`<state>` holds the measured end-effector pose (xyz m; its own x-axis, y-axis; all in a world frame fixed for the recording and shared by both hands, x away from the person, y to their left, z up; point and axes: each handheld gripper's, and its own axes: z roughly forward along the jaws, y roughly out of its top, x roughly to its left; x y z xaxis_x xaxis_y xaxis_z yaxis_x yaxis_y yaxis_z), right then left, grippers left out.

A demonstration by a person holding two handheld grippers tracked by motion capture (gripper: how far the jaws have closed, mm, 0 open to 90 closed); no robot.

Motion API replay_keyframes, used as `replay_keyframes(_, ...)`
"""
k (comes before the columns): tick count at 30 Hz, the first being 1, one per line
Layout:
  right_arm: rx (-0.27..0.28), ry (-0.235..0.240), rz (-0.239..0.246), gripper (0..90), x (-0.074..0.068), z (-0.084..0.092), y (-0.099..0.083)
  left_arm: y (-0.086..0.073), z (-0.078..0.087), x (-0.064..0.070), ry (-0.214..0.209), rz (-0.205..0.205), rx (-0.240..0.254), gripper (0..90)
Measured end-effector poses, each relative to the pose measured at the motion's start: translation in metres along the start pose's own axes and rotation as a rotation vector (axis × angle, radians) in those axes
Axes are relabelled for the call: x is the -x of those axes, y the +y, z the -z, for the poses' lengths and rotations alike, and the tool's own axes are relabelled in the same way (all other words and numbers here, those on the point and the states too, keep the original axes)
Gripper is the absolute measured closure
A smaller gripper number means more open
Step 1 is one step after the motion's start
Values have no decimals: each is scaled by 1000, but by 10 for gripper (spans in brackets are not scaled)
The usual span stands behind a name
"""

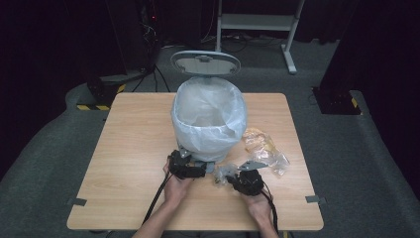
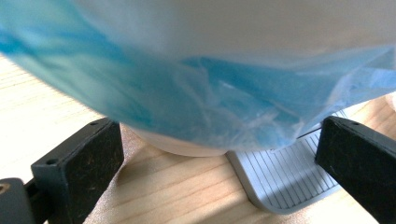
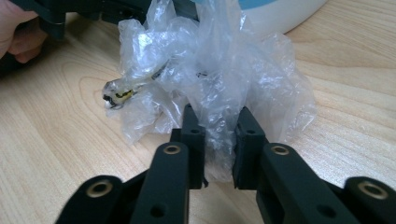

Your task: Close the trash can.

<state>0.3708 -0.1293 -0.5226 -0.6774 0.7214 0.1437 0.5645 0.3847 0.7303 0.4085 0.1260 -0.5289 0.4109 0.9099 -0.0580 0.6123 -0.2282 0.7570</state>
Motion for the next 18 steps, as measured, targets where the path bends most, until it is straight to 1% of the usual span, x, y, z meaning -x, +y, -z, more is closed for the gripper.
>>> replay_keyframes(1,1,2,2,802,0,0,0,0,2,-3,-13,-36,-40,12)
replay_keyframes(2,6,6,2,816,-1,2,-1,0,2,-3,-16,-39,-44,12)
replay_keyframes(3,10,11,-3,819,-1,3,-1,0,-1,0,-2,14,9,12)
replay_keyframes(4,13,13,-1,823,-1,4,-1,0,0,-1,-7,-3,-9,12)
replay_keyframes(5,18,15,0,825,-1,5,-2,1,2,-4,-21,-43,-50,12)
replay_keyframes(6,24,17,-1,827,-1,7,-2,1,2,-4,-20,-40,-48,12)
replay_keyframes(7,34,18,1,828,0,9,-2,0,2,-3,-15,-29,-36,12)
replay_keyframes(10,45,20,-7,831,0,13,-3,1,2,-4,-17,-35,-43,12)
replay_keyframes(11,55,17,-6,832,1,18,-4,1,2,-4,-19,-34,-45,12)
replay_keyframes(12,58,16,-8,833,1,19,-4,1,2,-4,-20,-27,-42,12)
replay_keyframes(14,62,15,-12,833,2,21,-4,1,2,-4,-20,-28,-43,12)
replay_keyframes(15,72,12,-13,833,3,25,-5,0,0,-2,-10,0,-12,12)
replay_keyframes(16,76,11,-14,834,3,26,-5,1,2,-5,-25,-42,-55,12)
replay_keyframes(18,84,10,-19,834,4,28,-6,1,2,-5,-24,-42,-54,12)
